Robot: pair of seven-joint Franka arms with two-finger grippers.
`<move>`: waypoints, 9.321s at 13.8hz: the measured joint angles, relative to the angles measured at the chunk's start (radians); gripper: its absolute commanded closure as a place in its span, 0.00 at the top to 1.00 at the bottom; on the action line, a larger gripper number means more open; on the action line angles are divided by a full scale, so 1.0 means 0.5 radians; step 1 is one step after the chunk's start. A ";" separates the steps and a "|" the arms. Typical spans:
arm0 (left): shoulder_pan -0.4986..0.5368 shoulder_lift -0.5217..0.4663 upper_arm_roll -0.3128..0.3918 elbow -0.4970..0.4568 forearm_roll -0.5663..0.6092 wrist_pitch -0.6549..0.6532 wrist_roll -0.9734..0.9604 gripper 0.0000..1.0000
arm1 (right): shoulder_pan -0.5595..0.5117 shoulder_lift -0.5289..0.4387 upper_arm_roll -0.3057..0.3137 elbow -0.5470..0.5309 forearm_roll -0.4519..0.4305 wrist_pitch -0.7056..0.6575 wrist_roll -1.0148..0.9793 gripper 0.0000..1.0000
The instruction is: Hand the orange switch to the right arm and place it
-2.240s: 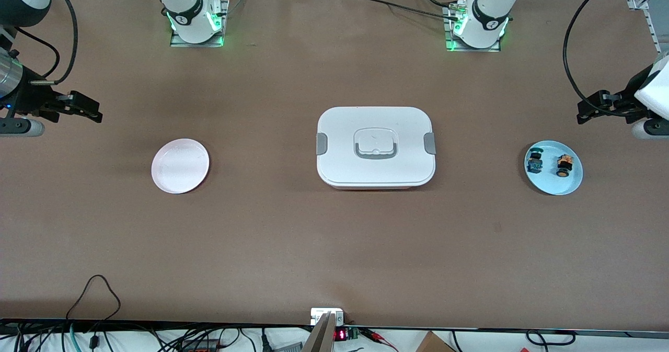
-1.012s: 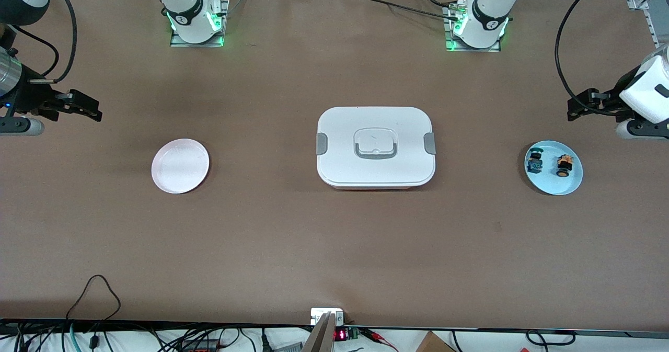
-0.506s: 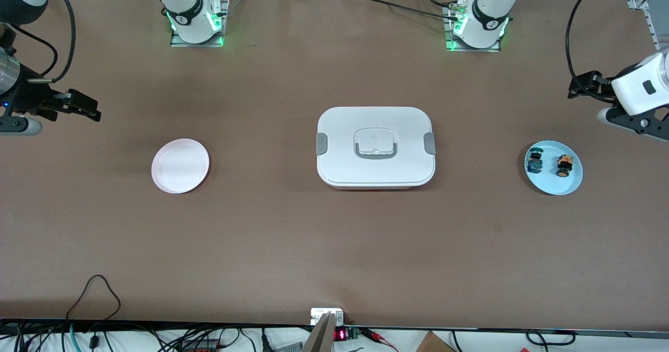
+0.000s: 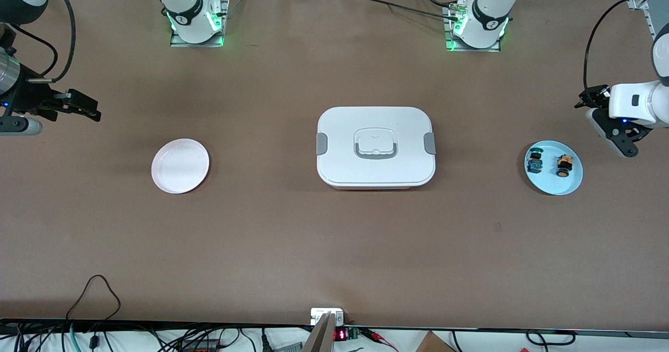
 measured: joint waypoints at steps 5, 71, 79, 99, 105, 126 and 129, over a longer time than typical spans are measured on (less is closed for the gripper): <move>0.054 0.023 -0.001 -0.296 0.020 0.452 0.629 1.00 | 0.002 -0.001 0.001 0.013 0.000 0.000 0.000 1.00; 0.723 0.712 -0.766 0.369 -0.751 -0.093 2.117 0.01 | 0.005 -0.025 0.007 0.005 -0.001 -0.038 0.001 1.00; 0.628 0.718 -1.100 0.370 -1.686 -0.356 1.684 0.00 | 0.004 -0.025 0.006 0.010 -0.001 -0.038 0.001 1.00; 0.251 0.746 -2.050 0.136 -3.221 1.195 1.655 0.00 | 0.138 0.008 0.020 0.008 0.848 -0.220 -0.007 1.00; 0.248 0.747 -2.049 0.097 -3.221 1.196 1.696 0.02 | 0.145 0.117 0.015 -0.059 1.792 -0.196 -0.007 1.00; 0.249 0.747 -2.049 0.097 -3.253 1.196 1.714 0.02 | 0.594 0.324 0.025 -0.555 3.337 0.071 -0.263 1.00; 0.249 0.747 -2.049 0.097 -3.253 1.196 1.714 0.03 | 0.703 0.328 0.027 -0.561 3.433 0.138 -0.263 1.00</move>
